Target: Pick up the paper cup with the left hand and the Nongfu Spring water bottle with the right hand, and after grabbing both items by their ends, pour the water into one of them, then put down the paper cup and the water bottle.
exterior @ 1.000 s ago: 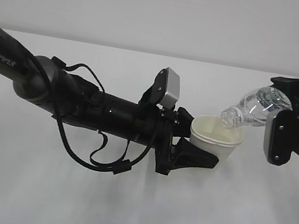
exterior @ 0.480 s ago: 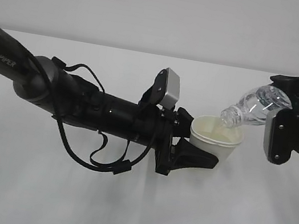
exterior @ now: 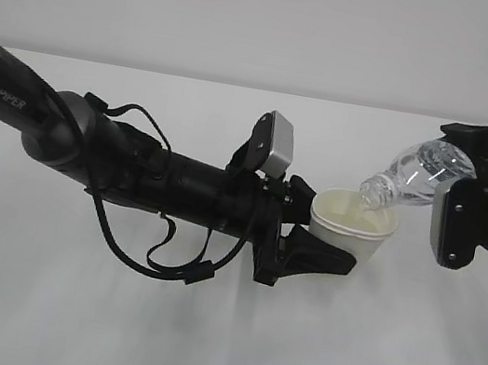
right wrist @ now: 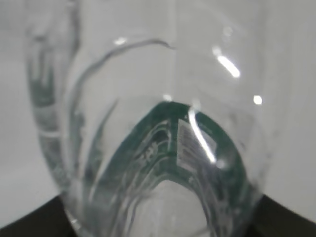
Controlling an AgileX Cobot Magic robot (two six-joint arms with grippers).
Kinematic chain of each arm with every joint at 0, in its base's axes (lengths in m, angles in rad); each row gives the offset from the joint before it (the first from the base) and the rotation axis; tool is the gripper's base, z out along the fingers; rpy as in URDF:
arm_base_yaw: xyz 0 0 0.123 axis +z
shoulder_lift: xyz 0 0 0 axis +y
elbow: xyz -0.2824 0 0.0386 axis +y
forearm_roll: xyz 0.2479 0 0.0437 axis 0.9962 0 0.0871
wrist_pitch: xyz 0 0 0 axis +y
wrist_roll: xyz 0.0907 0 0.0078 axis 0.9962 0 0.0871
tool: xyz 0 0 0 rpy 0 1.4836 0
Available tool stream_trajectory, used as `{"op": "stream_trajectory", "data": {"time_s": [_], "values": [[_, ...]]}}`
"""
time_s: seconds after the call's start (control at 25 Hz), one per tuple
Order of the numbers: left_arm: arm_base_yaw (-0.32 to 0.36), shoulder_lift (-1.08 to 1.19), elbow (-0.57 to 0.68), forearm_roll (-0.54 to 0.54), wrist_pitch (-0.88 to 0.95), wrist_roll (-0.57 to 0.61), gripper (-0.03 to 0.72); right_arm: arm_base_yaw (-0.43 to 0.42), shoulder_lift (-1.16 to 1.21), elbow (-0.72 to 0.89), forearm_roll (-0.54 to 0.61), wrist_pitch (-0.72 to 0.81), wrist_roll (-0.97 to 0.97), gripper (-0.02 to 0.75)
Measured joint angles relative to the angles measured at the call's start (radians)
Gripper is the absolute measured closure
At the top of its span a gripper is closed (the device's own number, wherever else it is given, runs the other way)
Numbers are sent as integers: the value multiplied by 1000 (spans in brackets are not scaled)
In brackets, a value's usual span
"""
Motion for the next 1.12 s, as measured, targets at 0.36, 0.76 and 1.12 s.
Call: {"op": "stream_trajectory", "data": {"time_s": [0.36, 0.76, 1.12], "values": [[0, 0, 0, 0, 0, 0, 239, 0, 0, 0, 0, 0, 0, 330], [0, 0, 0, 0, 0, 0, 239, 0, 0, 0, 0, 0, 0, 330], [0, 0, 0, 0, 0, -2, 239, 0, 0, 0, 0, 1, 0, 330]]}}
